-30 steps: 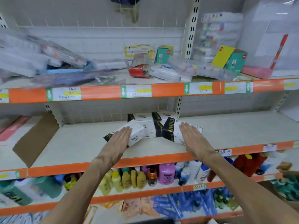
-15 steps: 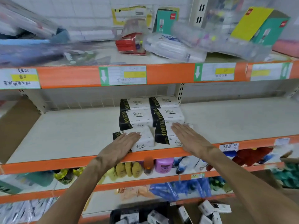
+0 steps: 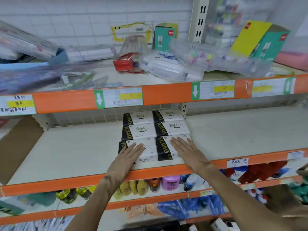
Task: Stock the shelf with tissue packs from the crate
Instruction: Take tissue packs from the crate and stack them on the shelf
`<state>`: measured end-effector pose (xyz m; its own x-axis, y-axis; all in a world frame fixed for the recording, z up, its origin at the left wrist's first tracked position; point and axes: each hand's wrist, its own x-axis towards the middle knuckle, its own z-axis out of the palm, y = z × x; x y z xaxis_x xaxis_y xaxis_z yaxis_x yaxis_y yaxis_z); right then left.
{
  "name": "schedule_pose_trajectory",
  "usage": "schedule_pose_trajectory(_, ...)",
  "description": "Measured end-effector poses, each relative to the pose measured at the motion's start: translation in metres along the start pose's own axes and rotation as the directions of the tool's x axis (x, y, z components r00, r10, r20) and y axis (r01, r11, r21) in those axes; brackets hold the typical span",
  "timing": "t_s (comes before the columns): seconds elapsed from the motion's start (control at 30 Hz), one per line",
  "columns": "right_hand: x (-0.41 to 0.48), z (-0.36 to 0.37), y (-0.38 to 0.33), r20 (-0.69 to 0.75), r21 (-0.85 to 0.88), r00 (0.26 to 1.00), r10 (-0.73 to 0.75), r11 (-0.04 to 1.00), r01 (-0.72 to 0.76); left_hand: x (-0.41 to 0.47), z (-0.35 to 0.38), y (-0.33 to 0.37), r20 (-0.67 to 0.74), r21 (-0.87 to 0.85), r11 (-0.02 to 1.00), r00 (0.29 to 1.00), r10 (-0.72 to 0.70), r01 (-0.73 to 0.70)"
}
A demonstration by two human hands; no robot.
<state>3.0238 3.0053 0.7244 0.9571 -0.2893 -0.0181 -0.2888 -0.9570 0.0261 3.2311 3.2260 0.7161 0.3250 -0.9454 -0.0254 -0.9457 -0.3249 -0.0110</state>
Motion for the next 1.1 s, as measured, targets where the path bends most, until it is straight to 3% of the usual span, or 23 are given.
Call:
schedule_pose_trajectory(0.37, 0.002, -0.012, -0.017, 0.039, -0.007, 0.994, 0.101, 0.995, -0.101, 0.002, -0.013, 0.018, 0.011, 0.013, 0.998, 0.998, -0.067, 0.067)
schedule_pose_trajectory(0.5, -0.007, -0.022, -0.043, -0.045, 0.011, 0.992, 0.118, 0.993, -0.118, -0.006, -0.025, 0.030, -0.001, -0.016, 0.997, 0.998, -0.069, 0.069)
schedule_pose_trajectory(0.63, -0.029, -0.023, -0.062, -0.096, -0.030, 0.988, 0.121, 0.992, -0.125, -0.022, -0.020, 0.043, -0.132, -0.091, 0.994, 0.989, -0.071, 0.059)
schedule_pose_trajectory(0.8, -0.068, 0.000, -0.072, -0.123, -0.063, 0.980, 0.158, 0.984, -0.167, -0.057, 0.003, 0.053, -0.219, -0.189, 0.980, 0.975, 0.024, -0.066)
schedule_pose_trajectory(0.93, -0.106, 0.030, -0.099, -0.048, -0.042, 0.986, 0.158, 0.986, -0.160, -0.096, 0.033, 0.064, -0.250, -0.221, 0.971, 0.967, 0.037, -0.094)
schedule_pose_trajectory(1.1, -0.137, 0.056, -0.120, 0.040, -0.013, 0.984, 0.175, 0.985, -0.175, -0.145, 0.072, 0.079, -0.147, -0.246, 0.966, 0.988, 0.045, -0.080)
